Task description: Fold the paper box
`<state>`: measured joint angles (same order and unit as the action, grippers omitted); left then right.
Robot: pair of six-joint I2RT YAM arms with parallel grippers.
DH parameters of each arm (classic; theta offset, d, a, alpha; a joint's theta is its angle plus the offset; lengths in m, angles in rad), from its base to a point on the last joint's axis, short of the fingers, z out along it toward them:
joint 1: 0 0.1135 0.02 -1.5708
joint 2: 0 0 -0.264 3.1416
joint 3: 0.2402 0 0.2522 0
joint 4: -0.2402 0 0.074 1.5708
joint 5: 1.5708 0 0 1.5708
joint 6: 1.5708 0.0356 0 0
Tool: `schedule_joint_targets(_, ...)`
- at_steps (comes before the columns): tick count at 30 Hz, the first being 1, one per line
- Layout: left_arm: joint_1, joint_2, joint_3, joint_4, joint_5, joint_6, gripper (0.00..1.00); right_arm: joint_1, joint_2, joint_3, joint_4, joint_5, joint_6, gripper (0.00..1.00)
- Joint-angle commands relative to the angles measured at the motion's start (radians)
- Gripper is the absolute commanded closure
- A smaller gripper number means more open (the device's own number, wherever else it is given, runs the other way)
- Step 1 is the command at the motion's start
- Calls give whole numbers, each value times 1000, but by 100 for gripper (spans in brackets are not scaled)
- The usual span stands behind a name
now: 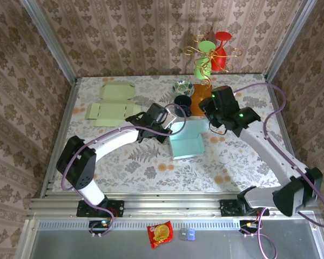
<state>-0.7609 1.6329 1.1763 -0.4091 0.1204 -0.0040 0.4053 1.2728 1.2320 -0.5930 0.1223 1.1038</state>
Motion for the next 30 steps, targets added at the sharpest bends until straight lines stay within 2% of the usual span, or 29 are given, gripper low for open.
schedule_joint_targets(1, 78, -67, -28, -72, 81, 137, 100, -30, -70, -95, 50, -73, -521, 45)
schedule_joint_targets(5, 163, -99, -37, -125, 173, 255, 100, -82, -96, -162, 51, -252, -745, 45)
schedule_joint_targets(9, 217, -112, -54, -135, 233, 334, 100, -85, -56, -213, 114, -349, -851, 44)
schedule_joint_targets(13, 239, -90, -44, -163, 231, 377, 100, -82, 8, -262, 196, -402, -951, 41)
schedule_joint_targets(20, 244, -67, -36, -160, 208, 380, 100, -57, 161, -259, 274, -356, -1104, 36)
schedule_joint_targets(24, 245, -67, -44, -145, 203, 373, 98, -54, 228, -215, 306, -356, -1155, 24)
schedule_joint_targets(30, 248, -61, -43, -133, 202, 365, 97, -49, 334, -119, 294, -340, -1208, 25)
